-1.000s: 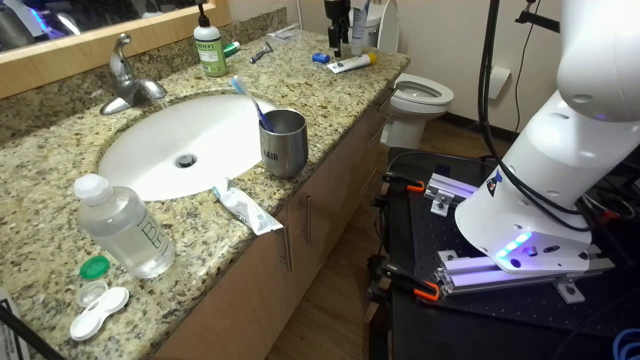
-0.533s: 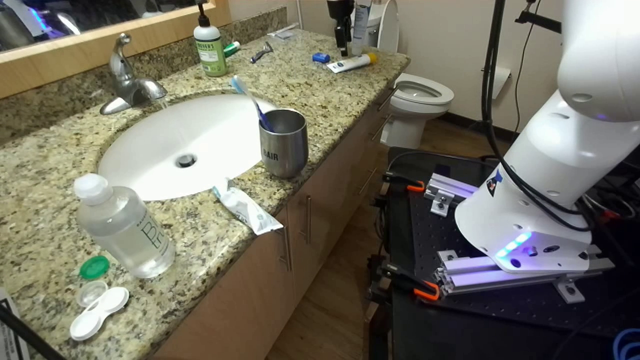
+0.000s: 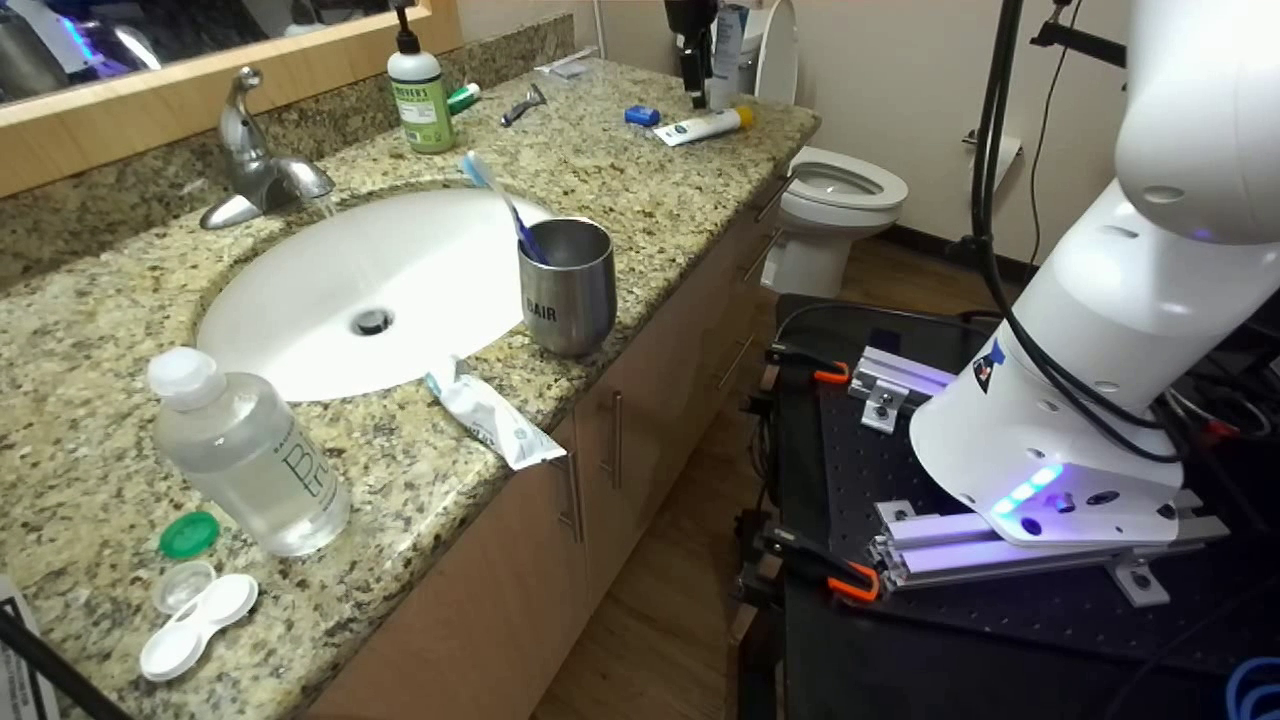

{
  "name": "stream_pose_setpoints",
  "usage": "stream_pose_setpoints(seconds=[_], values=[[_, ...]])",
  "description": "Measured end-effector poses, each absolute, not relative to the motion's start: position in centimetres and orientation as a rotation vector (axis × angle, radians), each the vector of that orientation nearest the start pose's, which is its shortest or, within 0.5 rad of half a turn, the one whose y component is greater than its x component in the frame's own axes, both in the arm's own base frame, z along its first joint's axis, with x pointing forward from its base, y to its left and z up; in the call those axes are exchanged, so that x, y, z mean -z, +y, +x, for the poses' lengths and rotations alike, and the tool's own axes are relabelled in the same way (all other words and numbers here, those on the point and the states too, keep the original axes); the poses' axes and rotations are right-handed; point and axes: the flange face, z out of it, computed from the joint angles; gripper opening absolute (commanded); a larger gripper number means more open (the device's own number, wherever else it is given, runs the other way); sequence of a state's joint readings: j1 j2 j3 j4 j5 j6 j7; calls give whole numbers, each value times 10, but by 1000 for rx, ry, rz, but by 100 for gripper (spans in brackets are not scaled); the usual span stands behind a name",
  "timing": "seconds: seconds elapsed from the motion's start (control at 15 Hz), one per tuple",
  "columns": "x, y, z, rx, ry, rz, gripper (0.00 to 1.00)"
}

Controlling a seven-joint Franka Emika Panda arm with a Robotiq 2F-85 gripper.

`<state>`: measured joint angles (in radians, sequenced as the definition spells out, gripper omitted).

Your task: Move the dental floss from the right to the left side of the counter

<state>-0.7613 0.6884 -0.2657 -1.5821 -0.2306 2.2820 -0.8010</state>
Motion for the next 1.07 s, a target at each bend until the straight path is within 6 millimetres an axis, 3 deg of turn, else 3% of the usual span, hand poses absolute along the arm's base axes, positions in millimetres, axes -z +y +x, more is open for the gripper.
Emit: stream_pose_setpoints(seconds=[0.2,0.27,0.4,0.6,0.8,0.93,1.07], values=[[-249,-595,379,-470,145,-3320,100],[-250,-590,389,-476,141,-3307,100],[-252,-558,434,-476,35,-3269,100],[-262,-490,515,-466,-182,-3238,100],[-276,-421,581,-457,-245,-3217,100],[-277,-401,598,-459,-264,-3220,100],[-275,-401,597,-427,-231,-3205,100]])
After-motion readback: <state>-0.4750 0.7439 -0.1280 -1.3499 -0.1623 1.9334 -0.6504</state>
